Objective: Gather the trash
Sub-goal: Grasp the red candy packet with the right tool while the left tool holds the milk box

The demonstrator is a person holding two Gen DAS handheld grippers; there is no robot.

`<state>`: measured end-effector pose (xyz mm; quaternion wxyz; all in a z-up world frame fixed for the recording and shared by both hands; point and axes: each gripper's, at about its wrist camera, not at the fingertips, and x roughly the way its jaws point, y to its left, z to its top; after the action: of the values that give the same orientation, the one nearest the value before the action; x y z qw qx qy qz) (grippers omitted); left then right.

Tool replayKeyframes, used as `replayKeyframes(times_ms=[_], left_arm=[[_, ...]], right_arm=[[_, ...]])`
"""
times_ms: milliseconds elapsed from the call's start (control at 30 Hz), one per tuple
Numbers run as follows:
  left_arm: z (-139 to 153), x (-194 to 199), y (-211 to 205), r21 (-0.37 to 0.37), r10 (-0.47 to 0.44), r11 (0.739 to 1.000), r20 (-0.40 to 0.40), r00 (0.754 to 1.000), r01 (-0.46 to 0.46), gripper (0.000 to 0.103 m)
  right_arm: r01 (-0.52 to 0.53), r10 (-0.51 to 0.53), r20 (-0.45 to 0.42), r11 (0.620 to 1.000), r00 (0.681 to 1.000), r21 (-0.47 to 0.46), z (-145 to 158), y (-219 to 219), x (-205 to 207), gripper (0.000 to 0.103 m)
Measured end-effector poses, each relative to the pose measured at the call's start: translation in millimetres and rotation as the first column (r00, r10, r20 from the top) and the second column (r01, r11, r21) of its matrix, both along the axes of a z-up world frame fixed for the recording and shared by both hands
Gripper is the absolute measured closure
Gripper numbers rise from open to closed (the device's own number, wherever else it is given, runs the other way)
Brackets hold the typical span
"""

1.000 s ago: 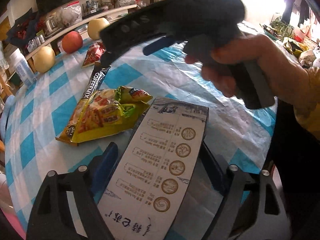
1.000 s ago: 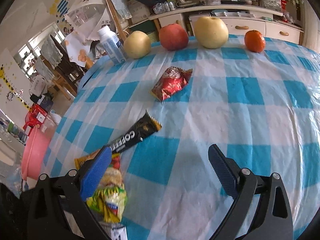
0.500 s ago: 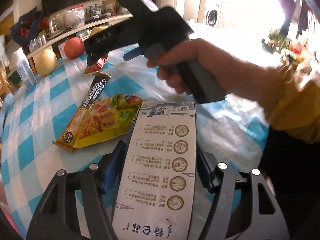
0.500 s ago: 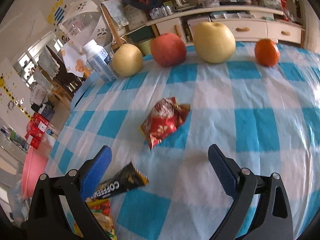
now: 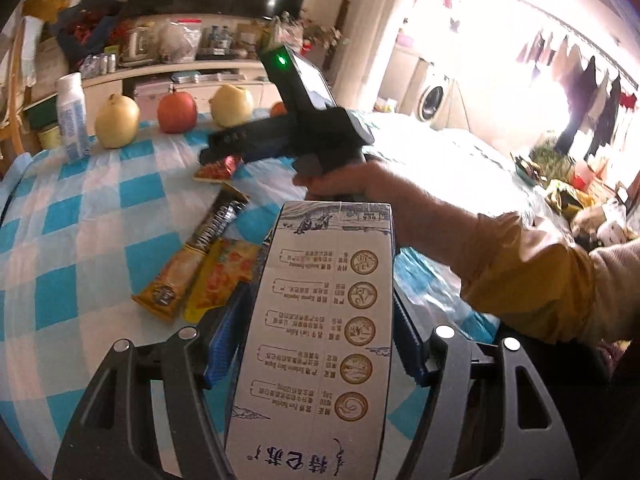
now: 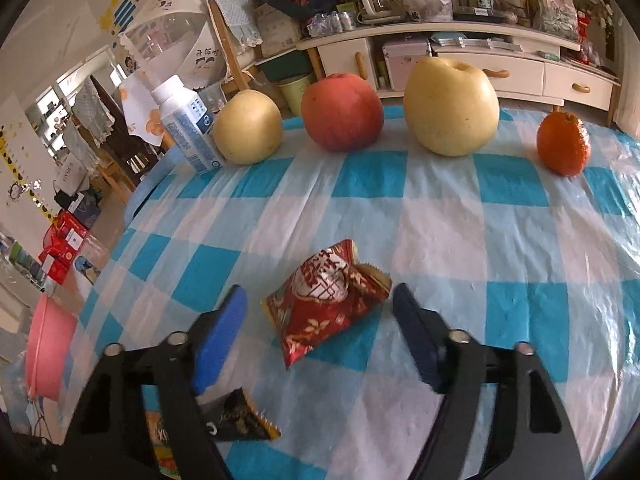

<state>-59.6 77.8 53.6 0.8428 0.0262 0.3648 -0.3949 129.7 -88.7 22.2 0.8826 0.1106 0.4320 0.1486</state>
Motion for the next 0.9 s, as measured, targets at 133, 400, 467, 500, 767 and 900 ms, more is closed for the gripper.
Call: replayKeyframes(times_ms=[133, 400, 467, 500, 767, 900], left_arm=[[0.9, 7.7, 7.4, -0.007, 0.048, 0.999, 0.004, 0.999, -0.048, 0.036], [0.3, 18.9, 25.7, -0.031, 0.129, 0.991, -0.009, 0.992, -0.129, 0.036], [0.4, 19.8, 30.1, -0.035, 0.145, 0.989, -0.01, 0.989, -0.146, 0.036], [0.2, 20.7, 32.2, -0.036, 0.151, 0.988, -0.01, 0.988, -0.151, 0.036], [1.0, 28.6, 53.2, -0.059, 0.232, 0.971, -0.001, 0.973, -0.232, 0.036], [2.0, 31.4, 64.2, -0.068, 0.278, 0.958, 0.004, 0.961, -0.277, 0.036]], right_arm=[[0.002, -0.002, 0.009, 0.999, 1.0, -0.033, -0.4, 2.0, 3.6, 0.053], [-0.006, 0.008, 0.034, 0.999, 0.999, -0.041, 2.5, 0.4, 0.7, 0.064], [-0.005, 0.007, 0.054, 0.999, 0.998, -0.044, 5.3, -0.6, -2.4, 0.065], [-0.005, 0.008, 0.06, 0.999, 0.998, -0.045, 6.3, -0.2, -3.3, 0.066], [-0.004, 0.014, 0.129, 0.997, 0.992, -0.077, 17.2, 6.2, -17.6, 0.068], [-0.011, 0.024, 0.149, 0.996, 0.989, -0.083, 23.2, 10.4, -26.0, 0.069]])
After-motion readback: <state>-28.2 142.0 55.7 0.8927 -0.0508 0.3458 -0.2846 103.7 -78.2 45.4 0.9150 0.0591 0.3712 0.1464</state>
